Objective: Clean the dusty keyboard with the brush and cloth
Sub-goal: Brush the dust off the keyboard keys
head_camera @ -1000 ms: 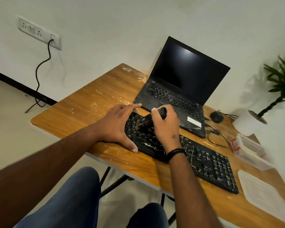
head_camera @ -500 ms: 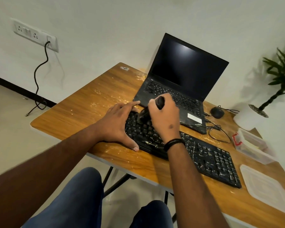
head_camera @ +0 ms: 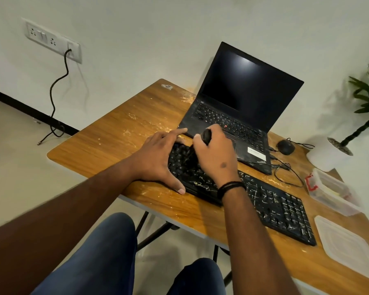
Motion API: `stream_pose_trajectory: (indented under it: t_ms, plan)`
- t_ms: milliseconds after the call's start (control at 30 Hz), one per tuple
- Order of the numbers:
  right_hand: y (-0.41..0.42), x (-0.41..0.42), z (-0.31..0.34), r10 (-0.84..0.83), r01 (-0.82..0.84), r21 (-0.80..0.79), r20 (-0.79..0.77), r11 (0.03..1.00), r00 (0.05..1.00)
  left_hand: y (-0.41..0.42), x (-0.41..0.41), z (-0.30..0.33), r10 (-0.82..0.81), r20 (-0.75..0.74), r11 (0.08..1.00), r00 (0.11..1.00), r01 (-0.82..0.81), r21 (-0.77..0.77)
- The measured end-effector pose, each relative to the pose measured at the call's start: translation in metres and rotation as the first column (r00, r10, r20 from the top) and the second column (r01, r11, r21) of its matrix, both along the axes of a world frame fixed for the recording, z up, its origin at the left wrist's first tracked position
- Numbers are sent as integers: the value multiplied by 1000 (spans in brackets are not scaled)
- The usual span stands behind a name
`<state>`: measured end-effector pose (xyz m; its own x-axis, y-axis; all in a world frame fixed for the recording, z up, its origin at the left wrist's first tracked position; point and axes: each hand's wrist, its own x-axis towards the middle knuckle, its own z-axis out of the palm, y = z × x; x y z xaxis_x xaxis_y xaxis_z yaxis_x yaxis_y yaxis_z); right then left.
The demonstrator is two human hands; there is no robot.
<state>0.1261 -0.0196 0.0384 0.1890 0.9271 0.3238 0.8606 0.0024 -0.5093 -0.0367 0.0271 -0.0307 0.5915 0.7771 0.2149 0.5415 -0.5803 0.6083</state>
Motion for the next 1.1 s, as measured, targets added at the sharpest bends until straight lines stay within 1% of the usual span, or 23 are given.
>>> stream_pose_trajectory:
  t_ms: [67,100,133,167,200,233,300,333,400,433,467,533,633,667,733,767,800,833,933,1033,1100]
  plan:
    - [-3,-14,-2,114,-114,-16,24,993,993,1,0,-1,-1,1,1000,1000,1,7]
    - [-4,-19,-2,145,-145,-11,36,989,989,1,0,-2,0,2,1000,1000,0,7]
    - [-5,-19,0,155,-155,-2,27,988,988,1,-1,-2,0,1,1000,1000,0,7]
    - [-5,-16,3,152,-152,5,-17,988,988,0,-1,-2,1,-1,1000,1000,-1,5]
    - [-5,-10,6,128,-128,5,-60,992,990,0,-1,-1,2,-3,1000,1000,-2,1]
    - [-6,-2,8,82,-82,1,-59,997,995,-1,-1,0,3,-5,1000,1000,-3,0]
    - [-9,5,9,-3,4,-19,52,1000,999,-1,0,1,3,-7,1000,1000,-3,1]
    - [-12,2,8,13,-10,-34,88,999,996,0,1,1,2,-8,1000,1000,-2,-2]
    - [-15,-13,2,128,-126,-31,99,992,987,1,0,-1,-3,0,1000,1000,3,-7]
    - [-17,-20,0,185,-184,-19,73,983,980,2,0,-3,-5,12,1000,1000,5,1]
    - [-17,-25,0,226,-226,0,14,974,974,4,-1,-4,-7,23,1000,1000,7,14]
    - [-15,-23,2,230,-227,46,-92,973,969,3,-2,-5,-12,22,1000,1000,11,26]
    - [-17,-15,-3,117,-115,74,-22,991,993,1,-1,-3,3,-1,1000,1000,-3,1]
    - [-19,-16,-6,122,-120,66,-25,991,992,2,0,-3,6,2,1000,1000,-6,-1]
    - [-21,-20,-10,185,-183,43,-45,982,982,4,0,-5,7,12,1000,1000,-7,7]
    - [-22,-20,-10,212,-210,36,-71,977,975,5,0,-6,8,10,1000,1000,-9,12]
    - [-23,-18,-8,234,-231,39,-139,972,962,6,0,-7,9,7,1000,1000,-9,13]
    - [-24,-15,-4,253,-249,47,-240,967,937,5,0,-7,6,6,1000,1000,-6,9]
    - [-39,5,11,257,-270,56,-534,961,806,2,-2,-4,-1,16,1000,1000,1,-4]
    - [-58,28,23,250,-245,113,-713,963,654,2,-1,-2,0,10,1000,1000,0,-2]
    - [-70,42,29,252,-223,149,-788,963,562,3,0,-3,-1,7,1000,1000,1,-6]
